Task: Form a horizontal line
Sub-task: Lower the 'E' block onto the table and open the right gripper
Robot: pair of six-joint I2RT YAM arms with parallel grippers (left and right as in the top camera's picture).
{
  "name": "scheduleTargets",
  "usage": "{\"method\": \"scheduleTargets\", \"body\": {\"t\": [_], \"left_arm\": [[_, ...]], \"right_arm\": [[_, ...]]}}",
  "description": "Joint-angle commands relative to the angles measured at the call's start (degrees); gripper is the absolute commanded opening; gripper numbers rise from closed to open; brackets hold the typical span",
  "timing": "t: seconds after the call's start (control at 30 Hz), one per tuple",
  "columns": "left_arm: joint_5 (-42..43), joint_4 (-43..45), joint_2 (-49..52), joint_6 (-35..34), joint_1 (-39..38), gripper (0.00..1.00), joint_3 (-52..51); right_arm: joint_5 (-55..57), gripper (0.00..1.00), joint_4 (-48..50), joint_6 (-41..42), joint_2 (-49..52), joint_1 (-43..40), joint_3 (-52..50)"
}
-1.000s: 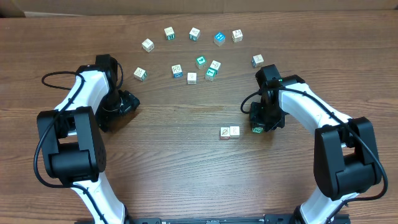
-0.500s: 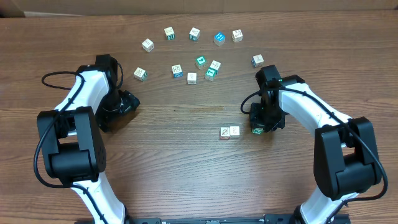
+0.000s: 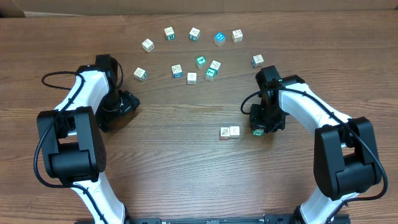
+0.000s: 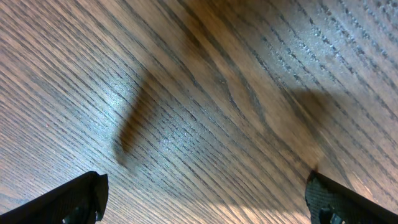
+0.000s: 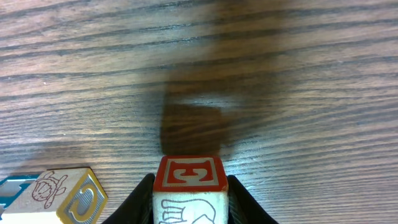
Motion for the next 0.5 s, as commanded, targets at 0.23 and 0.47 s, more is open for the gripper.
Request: {"method": "scheduleTargets", "body": {"t": [0.23,0.47], "left_arm": [[-1.18,0.02,-0.33,0.66,-0.07,1.00,-0.37],[-1.18,0.02,-0.33,0.68,-0.07,0.99,-0.37]], "right_arm": [[-0.26,0.41,-0.02,0.42,-1.01,0.11,-0.37],[-0.22,0.50,-0.02,0.42,-1.01,0.11,-0.37]]}}
